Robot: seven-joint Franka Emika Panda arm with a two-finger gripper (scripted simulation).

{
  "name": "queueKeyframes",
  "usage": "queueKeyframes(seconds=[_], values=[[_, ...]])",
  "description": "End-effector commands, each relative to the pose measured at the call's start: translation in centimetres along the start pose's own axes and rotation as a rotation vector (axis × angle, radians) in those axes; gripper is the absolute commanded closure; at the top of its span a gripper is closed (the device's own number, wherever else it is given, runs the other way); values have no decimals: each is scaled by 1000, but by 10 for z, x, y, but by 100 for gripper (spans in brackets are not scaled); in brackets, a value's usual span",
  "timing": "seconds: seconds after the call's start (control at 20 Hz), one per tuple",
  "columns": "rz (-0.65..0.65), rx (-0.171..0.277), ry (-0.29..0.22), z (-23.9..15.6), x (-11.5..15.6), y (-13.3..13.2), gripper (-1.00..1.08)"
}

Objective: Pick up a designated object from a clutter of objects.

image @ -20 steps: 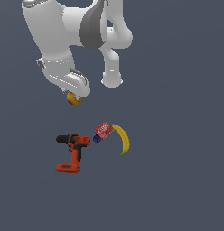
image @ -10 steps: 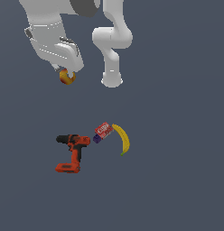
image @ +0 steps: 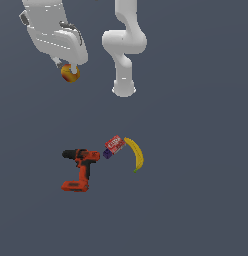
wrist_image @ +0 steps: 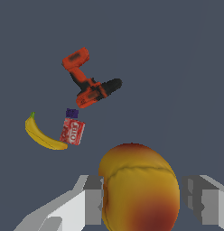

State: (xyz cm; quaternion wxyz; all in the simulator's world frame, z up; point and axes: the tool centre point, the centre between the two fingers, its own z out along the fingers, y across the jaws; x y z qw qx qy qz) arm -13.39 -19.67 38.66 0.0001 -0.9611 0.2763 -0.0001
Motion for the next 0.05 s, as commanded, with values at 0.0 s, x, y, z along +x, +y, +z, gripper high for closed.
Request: queueKeyframes(seconds=[0.0], values=[[-1,0,0,-3,-1,1,108]])
